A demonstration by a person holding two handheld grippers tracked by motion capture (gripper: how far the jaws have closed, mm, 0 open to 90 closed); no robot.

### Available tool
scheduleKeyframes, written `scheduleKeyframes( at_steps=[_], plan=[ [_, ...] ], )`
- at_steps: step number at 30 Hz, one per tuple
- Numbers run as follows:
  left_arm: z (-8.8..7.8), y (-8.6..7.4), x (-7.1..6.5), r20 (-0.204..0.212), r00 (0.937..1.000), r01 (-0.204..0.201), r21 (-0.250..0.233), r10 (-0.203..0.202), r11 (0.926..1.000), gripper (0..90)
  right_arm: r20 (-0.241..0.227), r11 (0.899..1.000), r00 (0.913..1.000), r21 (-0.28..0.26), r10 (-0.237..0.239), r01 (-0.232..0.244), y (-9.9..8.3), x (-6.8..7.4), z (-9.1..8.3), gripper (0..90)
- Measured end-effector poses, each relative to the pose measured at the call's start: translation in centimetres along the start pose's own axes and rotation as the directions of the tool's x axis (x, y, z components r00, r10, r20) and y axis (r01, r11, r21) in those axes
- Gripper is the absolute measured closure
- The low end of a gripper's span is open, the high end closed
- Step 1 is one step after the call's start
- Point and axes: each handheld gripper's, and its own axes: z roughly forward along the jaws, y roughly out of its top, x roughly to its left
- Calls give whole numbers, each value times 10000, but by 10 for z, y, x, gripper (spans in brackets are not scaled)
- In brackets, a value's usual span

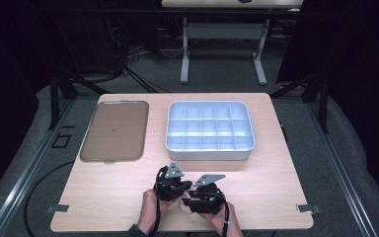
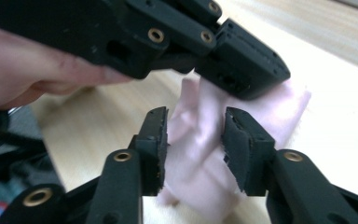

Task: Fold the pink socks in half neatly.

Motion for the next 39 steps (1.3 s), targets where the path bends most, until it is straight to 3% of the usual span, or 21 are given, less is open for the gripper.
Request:
scheduleKeyframes(
  at_steps=[5, 9, 13, 16, 20, 26, 33, 39],
  plan=[
    [0, -1, 1, 12, 10000, 60, -57, -60, 10000, 899, -510, 9983, 9980, 465, 377, -354, -2, -9, -15, 516],
    [0, -2, 1, -9, 10000, 86, -68, -86, 9999, 899, -653, 9927, 9906, 122, 1205, -1199, -3, -25, -29, 500],
    [0, -2, 1, -33, 9999, 109, -63, -109, 9999, 899, -324, 9773, 9768, 8, 2118, -2119, 1, -34, -23, 477],
    [0, -2, 0, -68, 9999, 129, -68, -130, 9999, 899, -170, 9718, 9717, 110, 2358, -2356, 4, -33, -11, 464],
    [0, -2, 1, -65, 9999, 130, -60, -130, 9999, 899, 242, 9692, 9697, 343, 2432, -2439, 7, -27, -2, 429],
    [0, -2, 2, -32, 9999, 143, -58, -143, 9999, 899, 782, 9730, 9725, 557, 2194, -2240, 10, -20, 6, 422],
    [0, -2, 2, 1, 9999, 154, -39, -154, 9999, 899, 1402, 9813, 9778, 914, 1556, -1693, 17, -12, 13, 411],
    [0, -2, 5, 131, 9996, 232, -45, -231, 9997, 899, 1357, 9830, 9812, 1035, 1372, -1517, 19, -12, 14, 466]
  ],
)
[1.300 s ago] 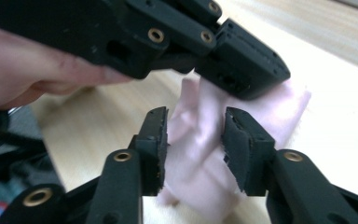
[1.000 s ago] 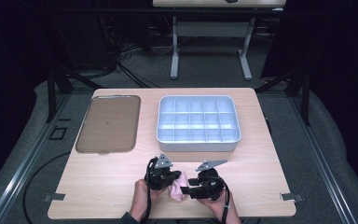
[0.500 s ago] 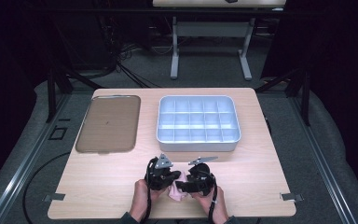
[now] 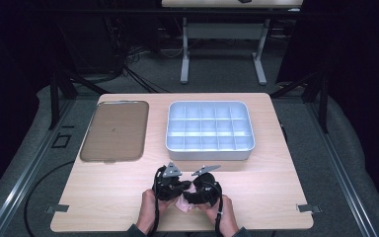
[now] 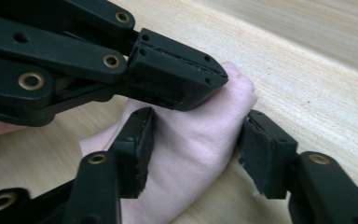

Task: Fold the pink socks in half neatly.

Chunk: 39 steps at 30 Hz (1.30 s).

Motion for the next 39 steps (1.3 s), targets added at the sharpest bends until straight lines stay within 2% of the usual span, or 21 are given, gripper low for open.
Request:
scheduleKeyframes(
  at_steps=[7, 14, 17, 20, 25, 27, 28, 29, 34, 37, 39],
  plan=[
    [1, 0, 2, 147, 9998, 108, -11, -108, 9999, 898, -624, 9996, 9977, 127, 254, -247, 3, -8, 1, 562],
    [1, 1, 2, 118, 9999, 62, -44, -62, 10000, 898, -1121, 9983, 9931, 502, 358, -303, 6, -17, 0, 660],
    [1, 1, 3, 129, 9999, 51, -54, -51, 10000, 898, -1366, 9982, 9892, 327, 538, -498, 4, -21, 1, 715],
    [1, 2, 3, 108, 9999, -7, -80, 8, 10000, 898, -1498, 9984, 9874, 333, 507, -462, 3, -23, 1, 739],
    [-3, 2, 3, 159, 9998, 98, -273, -93, 9996, 891, -1419, 9998, 9898, 182, 139, -115, 3, -21, -1, 768],
    [-6, 3, 3, 263, 9996, 62, -391, -52, 9992, 816, -1398, 10000, 9902, 37, 22, -17, 2, -21, -2, 773],
    [-8, 3, 4, 253, 9997, 86, -491, -74, 9988, 728, -1373, 10000, 9905, 52, -34, 42, 2, -20, -3, 775],
    [-10, 4, 4, 52, 10000, 44, -511, -41, 9987, 673, -1354, 9997, 9905, 3, -233, 236, 1, -20, -3, 775],
    [-22, 2, 9, -554, 9973, 437, -765, -480, 9961, 433, -1384, 9992, 9896, -137, -395, 380, 0, -17, -5, 777],
    [-30, -3, 16, -817, 9932, 748, -959, -827, 9926, 338, -1371, 9988, 9896, -271, -434, 400, -2, -17, -6, 777],
    [-36, -7, 19, -1010, 9906, 818, -1071, -927, 9909, 316, -1319, 9985, 9901, -352, -470, 427, -4, -16, -8, 778]
  ],
)
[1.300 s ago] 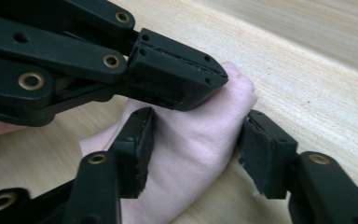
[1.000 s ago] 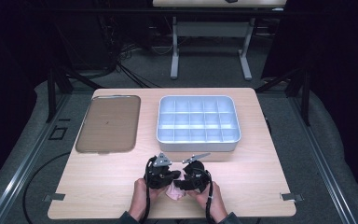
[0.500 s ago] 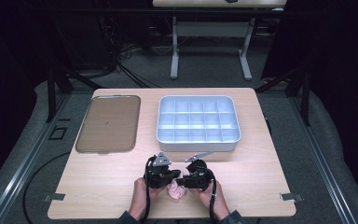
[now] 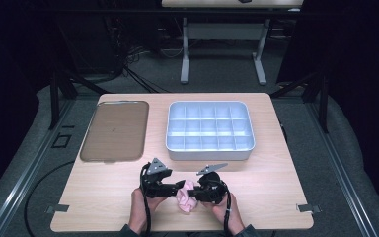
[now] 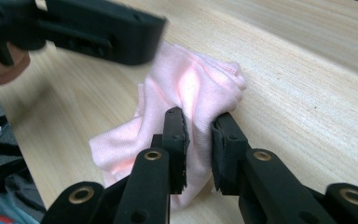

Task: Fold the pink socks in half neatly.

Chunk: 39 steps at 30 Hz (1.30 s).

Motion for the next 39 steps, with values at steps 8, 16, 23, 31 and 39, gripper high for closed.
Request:
scheduleKeyframes(
  at_steps=[8, 16, 23, 31, 39],
  plan=[
    [-17, -15, 15, -766, 9962, 393, -139, -403, 9991, 226, 307, 9996, 9993, -200, -200, 206, -4, 1, -11, 777],
    [-21, -36, 24, -1236, 9899, 705, 41, -695, 9975, 171, 551, 9986, 9983, -489, -188, 215, -8, -2, -21, 777],
    [-20, -49, 26, -1447, 9860, 868, 197, -831, 9960, 157, 747, 9973, 9967, -625, -327, 375, -10, -3, -27, 777],
    [-19, -50, 27, -1601, 9845, 766, 291, -710, 9966, 153, 1062, 9894, 9920, -1206, -682, 810, -10, -1, -47, 777],
    [-15, -52, 22, -2032, 9789, 313, 505, -204, 9982, 150, 1417, 9832, 9876, -1585, -683, 907, -10, -6, -68, 776]
  ],
)
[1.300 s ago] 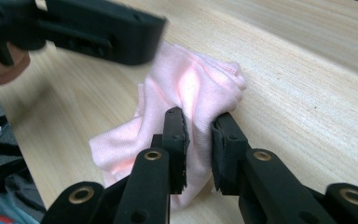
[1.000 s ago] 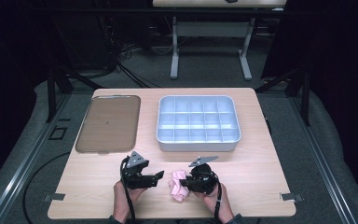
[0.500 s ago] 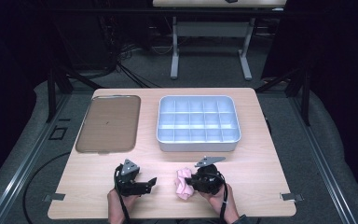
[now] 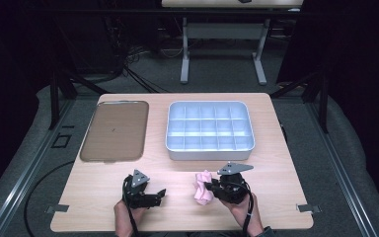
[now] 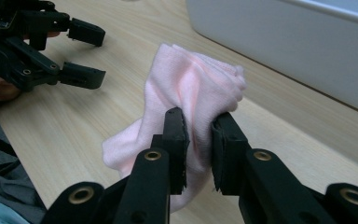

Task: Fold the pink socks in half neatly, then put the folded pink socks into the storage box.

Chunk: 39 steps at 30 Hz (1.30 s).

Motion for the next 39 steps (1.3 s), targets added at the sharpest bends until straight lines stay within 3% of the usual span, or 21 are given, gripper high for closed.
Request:
scheduleKeyframes(
  at_steps=[5, 27, 39],
  plan=[
    [3, 0, -7, -477, 9976, -496, 219, 506, 9985, 141, 208, 9998, 9997, -134, 138, -135, -1, -4, -8, 776],
    [4, 1, -7, -574, 9973, -450, 246, 463, 9987, 133, 1083, 9986, 9941, -530, 76, -19, 7, -24, -39, 775],
    [4, 1, -7, -574, 9973, -454, 249, 468, 9987, 133, 1501, 9958, 9887, -904, 10, 127, 20, -33, -60, 775]
  ],
)
